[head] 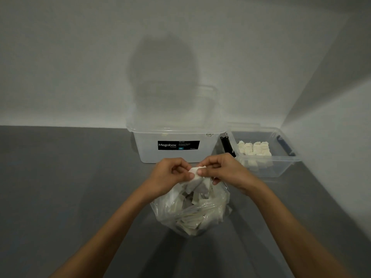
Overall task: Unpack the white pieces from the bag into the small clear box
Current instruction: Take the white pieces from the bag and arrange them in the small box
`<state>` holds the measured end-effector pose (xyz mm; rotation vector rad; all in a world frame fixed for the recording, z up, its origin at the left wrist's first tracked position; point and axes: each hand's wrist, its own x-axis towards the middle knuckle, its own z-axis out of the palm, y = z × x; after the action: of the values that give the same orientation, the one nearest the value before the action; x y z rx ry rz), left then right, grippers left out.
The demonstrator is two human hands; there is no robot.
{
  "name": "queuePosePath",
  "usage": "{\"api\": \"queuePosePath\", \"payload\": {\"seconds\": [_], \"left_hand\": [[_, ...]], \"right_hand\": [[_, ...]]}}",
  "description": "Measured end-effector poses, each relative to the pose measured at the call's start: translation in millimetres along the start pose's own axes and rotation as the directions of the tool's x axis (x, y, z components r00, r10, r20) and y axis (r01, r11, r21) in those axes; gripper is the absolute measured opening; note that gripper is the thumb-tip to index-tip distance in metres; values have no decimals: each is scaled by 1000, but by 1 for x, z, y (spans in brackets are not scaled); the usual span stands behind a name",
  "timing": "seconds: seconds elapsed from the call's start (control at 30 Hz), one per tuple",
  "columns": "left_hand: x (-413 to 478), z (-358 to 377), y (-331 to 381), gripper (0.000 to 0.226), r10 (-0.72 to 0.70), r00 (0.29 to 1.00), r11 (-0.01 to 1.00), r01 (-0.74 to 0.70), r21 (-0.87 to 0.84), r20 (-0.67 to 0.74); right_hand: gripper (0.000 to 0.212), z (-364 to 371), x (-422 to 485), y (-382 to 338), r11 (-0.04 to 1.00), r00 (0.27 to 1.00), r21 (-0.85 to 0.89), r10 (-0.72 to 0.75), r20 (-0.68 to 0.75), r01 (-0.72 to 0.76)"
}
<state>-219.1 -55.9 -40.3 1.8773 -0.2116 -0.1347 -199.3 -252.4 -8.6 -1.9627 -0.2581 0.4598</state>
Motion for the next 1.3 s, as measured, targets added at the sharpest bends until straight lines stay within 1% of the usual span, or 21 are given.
{"api": "queuePosePath", "payload": {"seconds": [0.13, 0.27, 0.37, 0.5, 0.6, 0.67, 0.8, 0.9, 1.0, 1.07, 1.13, 1.2, 1.27, 1.3], "left_hand": [[0, 1, 3, 17, -71, 997, 985, 64, -159, -39], [2, 3, 3, 18, -136, 990, 946, 118, -303, -41], [3, 3, 5, 20, -186, 979, 903, 136, -408, -85], [5, 2, 8, 13, -225, 959, 860, 112, -497, -172], [9, 3, 11, 18, -216, 956, 859, 90, -505, -197], [13, 6, 15, 19, -193, 958, 871, 67, -487, -212], [23, 21, 30, 10, -137, 957, 876, -4, -482, -256], [31, 35, 41, 10, -118, 953, 858, -44, -512, -279], [41, 48, 53, 12, -84, 953, 858, -79, -508, -291], [49, 57, 63, 13, -63, 962, 870, -77, -488, -265], [58, 64, 73, 20, -23, 981, 900, -64, -431, -195], [70, 67, 84, 24, 47, 993, 945, -79, -317, -109], [87, 69, 96, 21, 147, 988, 983, -151, -103, -38], [96, 71, 102, 16, 202, 979, 979, -203, 17, 4]], "right_hand": [[16, -5, -1, 5, 974, 998, 220, 52, -22, -46], [17, -5, 1, 9, 922, 995, 377, 99, -13, -87], [14, -3, 3, 11, 880, 991, 465, 129, -37, -98], [18, -3, 3, 10, 921, 993, 383, 102, -52, -74], [21, -3, 1, 3, 930, 997, 362, 70, -16, -59], [24, -4, 2, -1, 932, 998, 360, 54, -18, -44], [25, -14, 1, -10, 958, 998, 287, 21, -63, -2], [17, -29, -2, -15, 970, 988, 237, -8, -151, 44], [11, -49, -3, -14, 971, 970, 229, -19, -241, 76], [9, -64, -4, -12, 971, 969, 229, -12, -246, 70], [8, -81, -6, -11, 976, 972, 208, -6, -234, 56], [7, -101, -9, -9, 989, 974, 144, -10, -227, 44], [6, -121, -11, -7, 999, 978, 24, -26, -208, 32], [6, -131, -12, -6, 999, 980, -23, -28, -195, 24]]}}
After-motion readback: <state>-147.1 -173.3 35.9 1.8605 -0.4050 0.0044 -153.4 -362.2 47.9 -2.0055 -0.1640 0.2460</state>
